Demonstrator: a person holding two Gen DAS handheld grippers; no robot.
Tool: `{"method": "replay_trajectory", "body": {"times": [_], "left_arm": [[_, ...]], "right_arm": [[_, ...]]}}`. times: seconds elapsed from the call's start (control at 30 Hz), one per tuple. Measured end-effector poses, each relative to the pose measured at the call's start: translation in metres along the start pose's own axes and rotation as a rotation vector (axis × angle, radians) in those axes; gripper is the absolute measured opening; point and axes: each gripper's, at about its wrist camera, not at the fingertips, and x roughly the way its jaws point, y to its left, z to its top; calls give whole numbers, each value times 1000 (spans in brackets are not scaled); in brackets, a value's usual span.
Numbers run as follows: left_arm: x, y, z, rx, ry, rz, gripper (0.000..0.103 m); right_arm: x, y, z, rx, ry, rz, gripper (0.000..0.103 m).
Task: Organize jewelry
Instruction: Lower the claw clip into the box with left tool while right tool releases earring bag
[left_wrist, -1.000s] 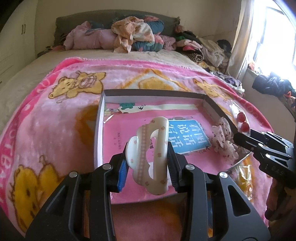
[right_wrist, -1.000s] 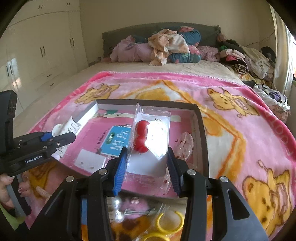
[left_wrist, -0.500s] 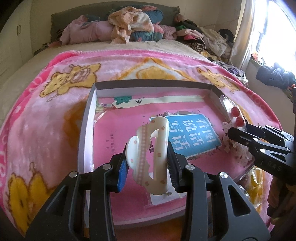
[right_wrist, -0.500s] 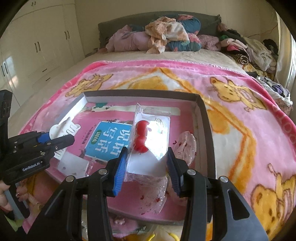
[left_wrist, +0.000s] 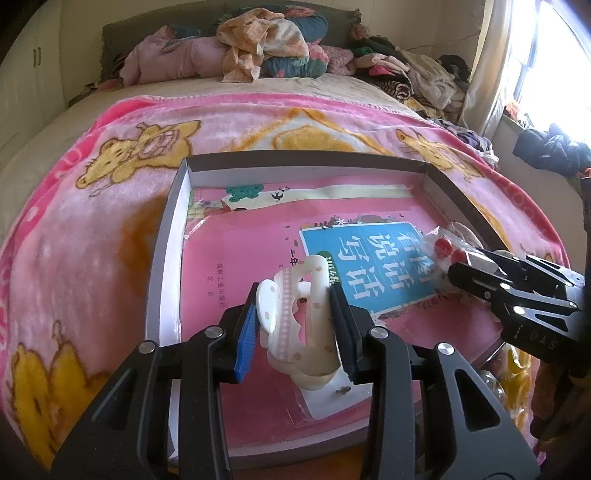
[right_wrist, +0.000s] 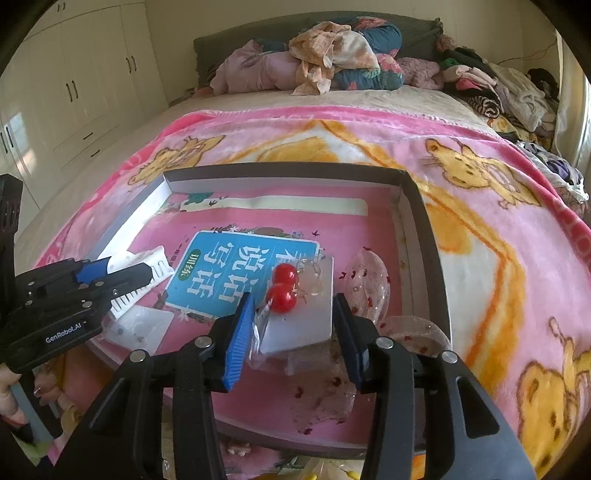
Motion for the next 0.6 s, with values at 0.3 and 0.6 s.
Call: {"method": "replay_trajectory", "body": {"times": [0.3, 0.6], "left_arm": [[-4, 0, -2, -5, -13, 3, 29], [-29, -1, -2, -16, -71, 9, 52]], "right_arm": [[-24, -4, -9, 15, -75, -12, 64], [-53, -3, -21, 26, -143, -27, 80]]}}
